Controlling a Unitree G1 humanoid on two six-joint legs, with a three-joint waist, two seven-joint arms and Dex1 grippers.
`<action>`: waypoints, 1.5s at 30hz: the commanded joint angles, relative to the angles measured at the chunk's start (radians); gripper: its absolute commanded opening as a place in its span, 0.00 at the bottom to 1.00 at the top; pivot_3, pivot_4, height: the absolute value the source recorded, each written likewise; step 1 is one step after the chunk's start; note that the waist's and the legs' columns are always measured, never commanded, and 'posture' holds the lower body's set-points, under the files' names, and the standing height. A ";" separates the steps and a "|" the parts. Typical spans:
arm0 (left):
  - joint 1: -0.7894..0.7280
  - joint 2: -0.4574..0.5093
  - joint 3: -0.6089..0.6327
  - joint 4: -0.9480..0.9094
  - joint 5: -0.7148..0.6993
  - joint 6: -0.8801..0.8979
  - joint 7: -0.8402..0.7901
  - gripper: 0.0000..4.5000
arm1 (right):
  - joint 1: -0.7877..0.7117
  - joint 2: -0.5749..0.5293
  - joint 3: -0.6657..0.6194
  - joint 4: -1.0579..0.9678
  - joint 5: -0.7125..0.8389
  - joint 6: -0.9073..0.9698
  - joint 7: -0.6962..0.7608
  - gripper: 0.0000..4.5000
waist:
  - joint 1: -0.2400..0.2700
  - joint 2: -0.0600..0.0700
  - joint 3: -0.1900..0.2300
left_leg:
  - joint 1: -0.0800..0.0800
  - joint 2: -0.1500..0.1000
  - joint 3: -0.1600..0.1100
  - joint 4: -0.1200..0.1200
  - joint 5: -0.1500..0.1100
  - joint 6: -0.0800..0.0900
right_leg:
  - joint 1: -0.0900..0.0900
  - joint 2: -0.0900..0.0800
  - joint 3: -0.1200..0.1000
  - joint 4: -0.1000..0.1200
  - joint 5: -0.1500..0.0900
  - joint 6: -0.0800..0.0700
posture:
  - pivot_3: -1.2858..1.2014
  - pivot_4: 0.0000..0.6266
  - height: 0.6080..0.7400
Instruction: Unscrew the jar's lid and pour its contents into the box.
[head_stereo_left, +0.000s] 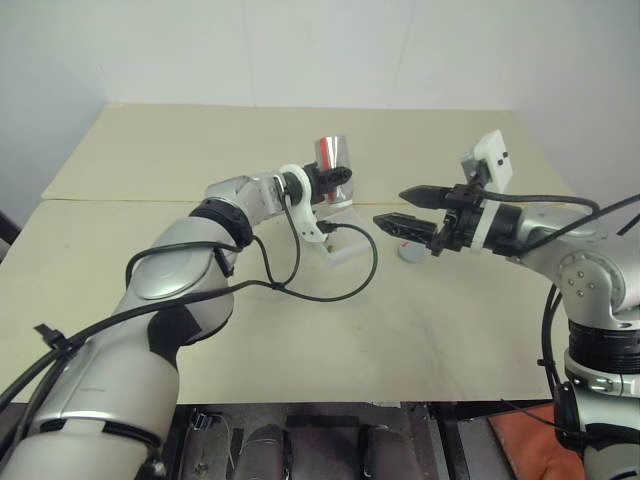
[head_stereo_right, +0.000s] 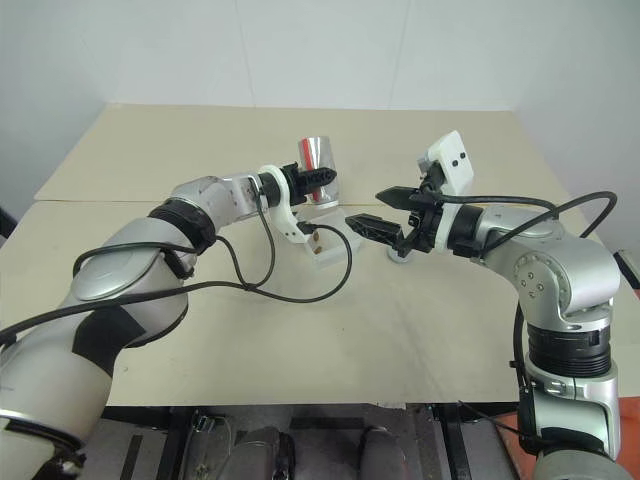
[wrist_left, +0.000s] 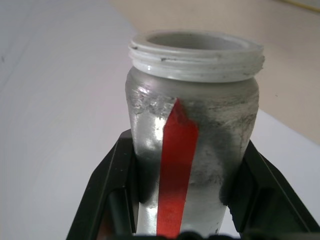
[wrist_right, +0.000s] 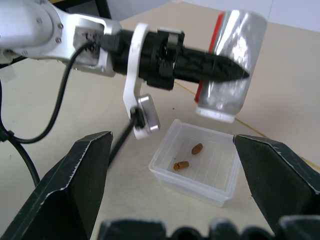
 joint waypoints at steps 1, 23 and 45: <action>-0.008 0.070 0.139 -0.019 -0.151 -0.067 -0.071 0.42 | -0.029 -0.008 -0.012 -0.004 0.002 -0.033 0.017 1.00 | -0.002 0.000 0.000 | 0.000 0.000 0.000 0.000 0.000 0.000 | 0.000 0.000 0.000 0.000 0.000 0.000 | 0.52 0.24 1.00; 0.659 0.024 1.250 -0.649 -1.485 0.510 -1.000 0.42 | -0.174 -0.089 0.128 0.211 -0.133 -0.138 0.250 1.00 | -0.027 0.000 0.000 | 0.003 0.001 0.000 0.002 0.001 -0.001 | 0.002 0.000 0.001 0.004 0.000 0.000 | 0.52 0.24 1.00; 0.844 -0.063 1.229 -0.623 -1.453 0.263 -0.965 1.00 | -0.151 -0.081 0.113 0.179 -0.131 -0.120 0.253 1.00 | -0.019 0.000 0.000 | 0.005 0.000 0.000 0.002 0.002 -0.002 | 0.003 0.000 0.000 0.004 0.001 -0.001 | 0.52 0.24 1.00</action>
